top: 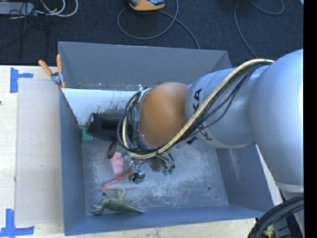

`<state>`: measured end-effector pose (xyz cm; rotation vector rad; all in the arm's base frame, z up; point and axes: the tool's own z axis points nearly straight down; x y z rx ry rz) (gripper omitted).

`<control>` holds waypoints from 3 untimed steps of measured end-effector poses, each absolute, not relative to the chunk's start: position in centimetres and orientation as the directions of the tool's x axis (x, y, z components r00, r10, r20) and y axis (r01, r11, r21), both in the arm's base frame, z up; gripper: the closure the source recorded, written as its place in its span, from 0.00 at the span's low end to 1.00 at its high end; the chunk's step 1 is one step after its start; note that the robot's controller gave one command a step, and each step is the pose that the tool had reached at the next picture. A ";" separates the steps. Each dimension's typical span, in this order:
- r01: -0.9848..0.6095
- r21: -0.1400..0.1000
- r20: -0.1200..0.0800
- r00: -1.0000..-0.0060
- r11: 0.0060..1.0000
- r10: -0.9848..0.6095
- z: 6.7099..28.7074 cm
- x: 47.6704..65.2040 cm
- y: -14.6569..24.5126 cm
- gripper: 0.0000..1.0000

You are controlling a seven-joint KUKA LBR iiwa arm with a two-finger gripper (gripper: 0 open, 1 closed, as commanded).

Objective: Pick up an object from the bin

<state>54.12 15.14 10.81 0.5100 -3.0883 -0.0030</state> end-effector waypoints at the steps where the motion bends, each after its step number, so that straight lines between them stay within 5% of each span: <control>1: -0.321 0.004 0.011 -0.947 0.947 -0.321 10.8 54.1 15.1 1.00; 2: -0.327 0.004 0.020 -0.945 0.945 -0.327 14.7 53.5 15.6 1.00; 3: -0.316 0.004 0.005 -0.949 0.949 -0.316 18.9 53.7 15.5 1.00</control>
Offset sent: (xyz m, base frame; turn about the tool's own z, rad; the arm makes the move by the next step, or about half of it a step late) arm -0.0093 0.0129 0.0888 -0.0094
